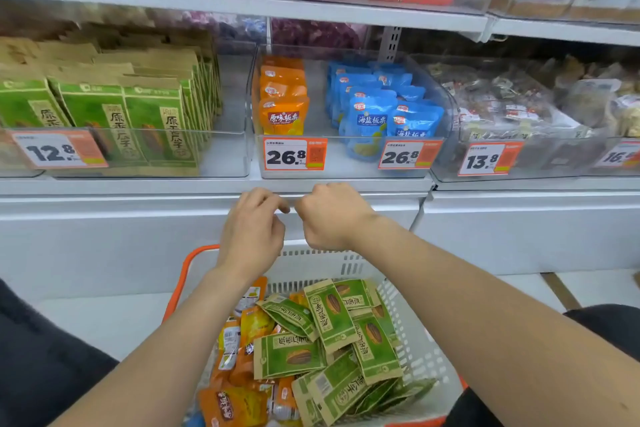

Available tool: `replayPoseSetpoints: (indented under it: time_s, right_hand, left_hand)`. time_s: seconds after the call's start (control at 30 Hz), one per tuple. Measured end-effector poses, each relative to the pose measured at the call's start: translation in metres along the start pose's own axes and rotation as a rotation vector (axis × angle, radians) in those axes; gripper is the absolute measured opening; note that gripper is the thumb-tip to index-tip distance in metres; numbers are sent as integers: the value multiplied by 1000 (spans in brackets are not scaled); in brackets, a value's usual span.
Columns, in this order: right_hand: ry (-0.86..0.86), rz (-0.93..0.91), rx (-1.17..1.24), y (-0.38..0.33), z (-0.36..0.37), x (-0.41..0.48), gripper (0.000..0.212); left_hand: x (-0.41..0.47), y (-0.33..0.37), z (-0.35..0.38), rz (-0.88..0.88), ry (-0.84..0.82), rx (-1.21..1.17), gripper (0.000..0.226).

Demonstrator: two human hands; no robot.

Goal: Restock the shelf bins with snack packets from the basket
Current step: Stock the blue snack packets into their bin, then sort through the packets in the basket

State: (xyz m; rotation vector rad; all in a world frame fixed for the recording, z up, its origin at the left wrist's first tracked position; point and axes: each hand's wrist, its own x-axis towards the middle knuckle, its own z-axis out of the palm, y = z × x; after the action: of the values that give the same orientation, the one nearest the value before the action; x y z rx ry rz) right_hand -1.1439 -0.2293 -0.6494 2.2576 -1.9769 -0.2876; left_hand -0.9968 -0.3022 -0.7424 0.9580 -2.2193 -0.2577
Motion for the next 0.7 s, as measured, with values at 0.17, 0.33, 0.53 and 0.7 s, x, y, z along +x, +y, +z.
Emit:
replayPoseSetpoints:
  time_s: [0.17,0.33,0.53,0.7]
  right_hand:
    - [-430,-124,3,-46,42,-8,22]
    - [-495,-305,-91,-88,71,-14,21]
    - [-585,-424,-146,-127,104,-19,15]
    - [-577,-503,-155,-133,107,-17,13]
  left_hand:
    - [-45,-41,10,-251,-784,187,20]
    - [-96,-47,16,-347,-1358,433,10]
    - [-142,-53,25,-263,-1921,703,40]
    - [-157,-52,26,-215,-1770,585,86]
